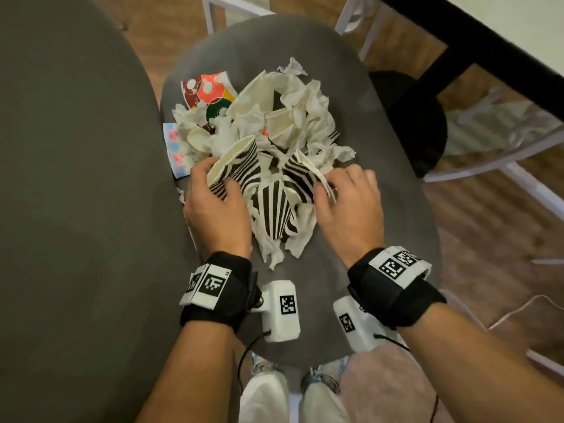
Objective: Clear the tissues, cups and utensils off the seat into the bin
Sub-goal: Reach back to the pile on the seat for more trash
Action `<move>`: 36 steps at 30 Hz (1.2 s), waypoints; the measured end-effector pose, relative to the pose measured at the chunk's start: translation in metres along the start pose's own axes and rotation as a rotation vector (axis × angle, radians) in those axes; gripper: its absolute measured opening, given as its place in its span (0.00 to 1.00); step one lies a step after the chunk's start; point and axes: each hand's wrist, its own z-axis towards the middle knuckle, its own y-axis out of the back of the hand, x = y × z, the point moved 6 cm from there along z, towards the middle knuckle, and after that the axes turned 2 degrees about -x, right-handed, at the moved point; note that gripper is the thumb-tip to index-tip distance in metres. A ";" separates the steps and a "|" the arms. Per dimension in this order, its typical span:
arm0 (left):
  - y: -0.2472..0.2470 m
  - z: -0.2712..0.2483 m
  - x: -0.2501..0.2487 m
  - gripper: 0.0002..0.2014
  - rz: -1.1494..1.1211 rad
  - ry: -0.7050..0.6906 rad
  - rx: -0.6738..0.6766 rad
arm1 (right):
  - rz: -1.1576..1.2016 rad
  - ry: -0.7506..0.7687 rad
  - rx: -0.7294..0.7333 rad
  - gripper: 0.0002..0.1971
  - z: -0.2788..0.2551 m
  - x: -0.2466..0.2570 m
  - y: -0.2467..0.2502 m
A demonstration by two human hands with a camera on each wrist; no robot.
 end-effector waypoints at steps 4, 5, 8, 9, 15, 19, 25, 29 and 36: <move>-0.001 -0.018 -0.021 0.12 -0.009 -0.054 0.028 | 0.094 -0.041 -0.084 0.08 -0.017 -0.017 0.025; -0.003 -0.024 -0.025 0.12 -0.017 -0.068 0.054 | 0.102 -0.049 -0.096 0.07 -0.023 -0.023 0.030; -0.015 -0.054 -0.038 0.12 -0.059 -0.091 0.177 | 0.104 -0.102 -0.108 0.06 -0.042 -0.049 0.047; -0.018 -0.062 -0.038 0.12 -0.071 -0.081 0.217 | 0.108 -0.119 -0.104 0.06 -0.048 -0.056 0.050; -0.046 -0.135 -0.052 0.10 -0.087 -0.127 0.496 | 0.111 -0.287 -0.125 0.05 -0.104 -0.118 0.086; -0.071 -0.197 -0.051 0.10 -0.061 -0.082 0.710 | 0.124 -0.476 -0.154 0.05 -0.170 -0.176 0.106; -0.118 -0.305 -0.028 0.08 0.156 -0.017 1.061 | 0.078 -0.897 -0.135 0.05 -0.271 -0.260 0.119; -0.147 -0.358 -0.008 0.06 0.383 -0.072 1.153 | 0.078 -1.121 -0.107 0.05 -0.309 -0.295 0.120; -0.181 -0.407 0.028 0.31 0.646 -0.020 1.466 | 0.183 -1.299 0.106 0.20 -0.325 -0.329 0.102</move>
